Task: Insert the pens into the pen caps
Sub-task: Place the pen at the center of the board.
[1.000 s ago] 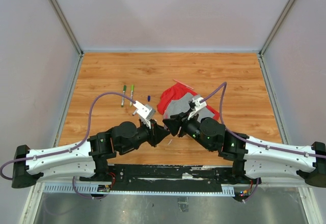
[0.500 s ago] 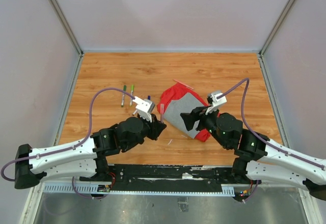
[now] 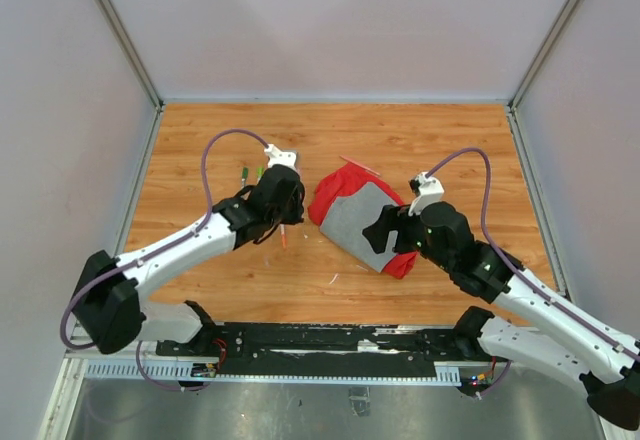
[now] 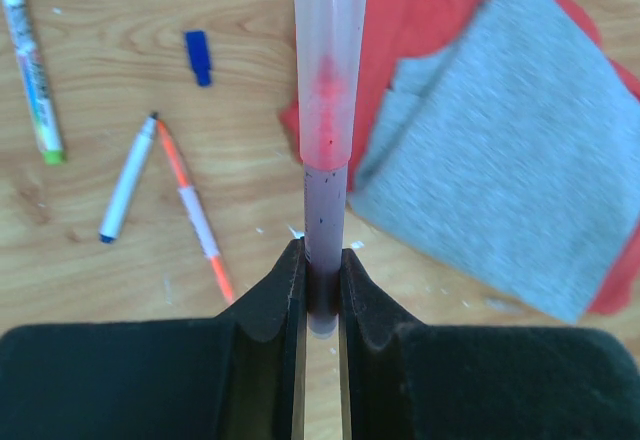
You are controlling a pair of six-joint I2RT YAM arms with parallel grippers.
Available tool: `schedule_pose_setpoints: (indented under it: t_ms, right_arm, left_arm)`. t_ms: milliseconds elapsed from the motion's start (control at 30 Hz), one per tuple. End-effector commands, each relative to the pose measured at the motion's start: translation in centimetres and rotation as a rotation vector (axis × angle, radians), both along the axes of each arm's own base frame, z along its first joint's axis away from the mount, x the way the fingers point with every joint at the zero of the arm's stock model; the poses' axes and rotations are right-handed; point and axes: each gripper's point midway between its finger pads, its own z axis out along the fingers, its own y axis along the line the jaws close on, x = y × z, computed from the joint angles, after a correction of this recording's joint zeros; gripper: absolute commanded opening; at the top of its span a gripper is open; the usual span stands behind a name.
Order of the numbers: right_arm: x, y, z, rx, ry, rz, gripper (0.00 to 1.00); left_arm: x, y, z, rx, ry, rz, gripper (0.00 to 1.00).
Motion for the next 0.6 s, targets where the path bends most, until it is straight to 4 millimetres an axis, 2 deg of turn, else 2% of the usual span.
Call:
schedule_pose_setpoints:
  t_ms: [0,167,367,567]
  right_arm:
    - [-1.6,0.0,-1.8,0.029,0.082,0.043,0.84]
    - [-2.4,-0.8,-2.8,0.008,0.096,0.048,0.84]
    - [-3.0,-1.4,-3.7,-0.007,0.108,0.051,0.85]
    - [-3.7,-1.2,-4.8,-0.012,0.145,0.078,0.85]
  left_arm:
    - [3.5,1.8,-1.1,0.093,0.051,0.035,0.01]
    - [7.3,4.5,-3.8,0.183,0.134,0.102,0.0]
    - [10.3,7.6,-6.7,0.281,0.212,0.151,0.01]
    - [12.9,9.4,-8.1,0.323,0.25,0.174,0.0]
